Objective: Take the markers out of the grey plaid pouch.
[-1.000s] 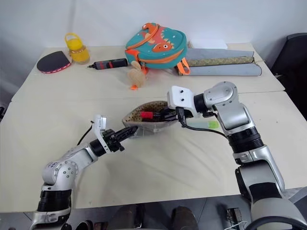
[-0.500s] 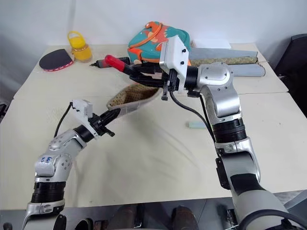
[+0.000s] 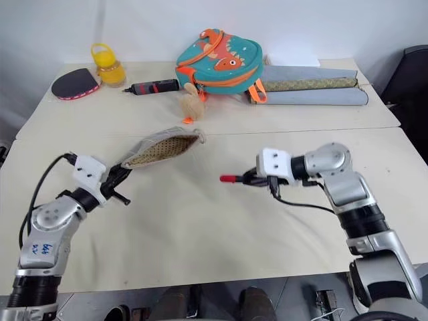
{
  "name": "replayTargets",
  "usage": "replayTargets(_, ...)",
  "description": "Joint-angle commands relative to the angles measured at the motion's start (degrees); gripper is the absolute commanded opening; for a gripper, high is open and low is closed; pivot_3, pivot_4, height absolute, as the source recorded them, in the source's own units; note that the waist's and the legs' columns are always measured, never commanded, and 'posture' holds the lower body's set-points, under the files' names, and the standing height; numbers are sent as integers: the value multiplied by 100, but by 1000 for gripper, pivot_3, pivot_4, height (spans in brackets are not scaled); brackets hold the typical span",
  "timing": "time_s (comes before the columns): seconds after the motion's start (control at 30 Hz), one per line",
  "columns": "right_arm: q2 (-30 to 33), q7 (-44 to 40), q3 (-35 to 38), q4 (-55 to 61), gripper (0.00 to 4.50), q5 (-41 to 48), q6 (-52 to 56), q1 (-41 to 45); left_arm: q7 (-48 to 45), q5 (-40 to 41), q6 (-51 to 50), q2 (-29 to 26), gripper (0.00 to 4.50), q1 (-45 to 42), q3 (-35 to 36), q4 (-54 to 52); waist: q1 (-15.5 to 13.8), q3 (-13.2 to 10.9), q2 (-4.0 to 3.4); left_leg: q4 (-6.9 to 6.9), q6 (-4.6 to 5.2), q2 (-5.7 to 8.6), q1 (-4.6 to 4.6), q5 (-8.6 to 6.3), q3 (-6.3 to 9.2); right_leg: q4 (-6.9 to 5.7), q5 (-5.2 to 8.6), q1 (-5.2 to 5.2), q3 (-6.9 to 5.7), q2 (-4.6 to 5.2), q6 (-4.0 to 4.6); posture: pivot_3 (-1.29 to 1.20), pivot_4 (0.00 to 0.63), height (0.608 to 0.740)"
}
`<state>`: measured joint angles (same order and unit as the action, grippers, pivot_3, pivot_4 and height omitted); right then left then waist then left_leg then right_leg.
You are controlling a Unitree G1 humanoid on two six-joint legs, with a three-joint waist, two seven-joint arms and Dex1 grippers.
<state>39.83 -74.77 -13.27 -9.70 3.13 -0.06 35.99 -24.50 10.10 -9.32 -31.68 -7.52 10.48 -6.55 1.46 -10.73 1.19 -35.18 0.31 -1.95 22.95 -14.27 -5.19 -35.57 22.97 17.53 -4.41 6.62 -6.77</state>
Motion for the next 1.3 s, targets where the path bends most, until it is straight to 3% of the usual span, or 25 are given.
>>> replayTargets(0.03,75,443,30,203,541,-316,-444,-232,67,-104,167,96,0,99,-19,-284,0,0,0,0,0,1,-1,1,0,-1,0,1,1,1,0,0,150,740)
replayTargets(0.13,-44,691,87,133,541,-340,-361,-326,-179,186,96,213,0,196,5,-313,9,0,0,0,-2,2,-2,4,-1,-3,-1,2,3,3,2,0,150,740)
replayTargets(0.2,-84,776,86,70,541,-337,-301,-305,-485,371,130,201,530,271,-23,-392,8,0,0,0,-5,0,-3,5,0,-6,-3,3,2,2,5,0,150,740)
replayTargets(0.43,-146,706,198,108,2842,54,32,-409,-556,565,121,196,2560,366,237,-612,2,0,0,1,-6,0,-3,3,2,-6,-3,2,-3,0,5,0,150,740)
replayTargets(0.6,-610,809,1189,-19,2842,1518,893,-486,-853,1247,-101,160,2560,984,726,-1233,17,0,0,1,-4,-5,-2,2,4,-7,-3,-3,-3,-2,6,0,150,740)
replayTargets(0.77,-558,779,1697,277,2842,1996,1008,-1062,-939,1847,-435,139,2560,1871,1289,-1986,-14,0,0,1,2,-5,-3,-2,8,-2,-3,-8,-3,0,6,0,150,740)
replayTargets(1.0,-195,658,2248,263,2842,2109,659,-1884,-1018,1852,-205,161,2560,2605,2000,-1886,-12,-1,-2,1,6,-1,-1,-5,2,13,-3,-6,4,2,6,0,150,740)
replayTargets(1.3,130,541,2685,-1042,2842,1719,-939,-2337,-1200,2050,172,546,2560,3054,2323,-1186,-6,-1,-3,2,7,-1,-2,-7,-3,22,-3,-8,7,1,7,0,150,740)
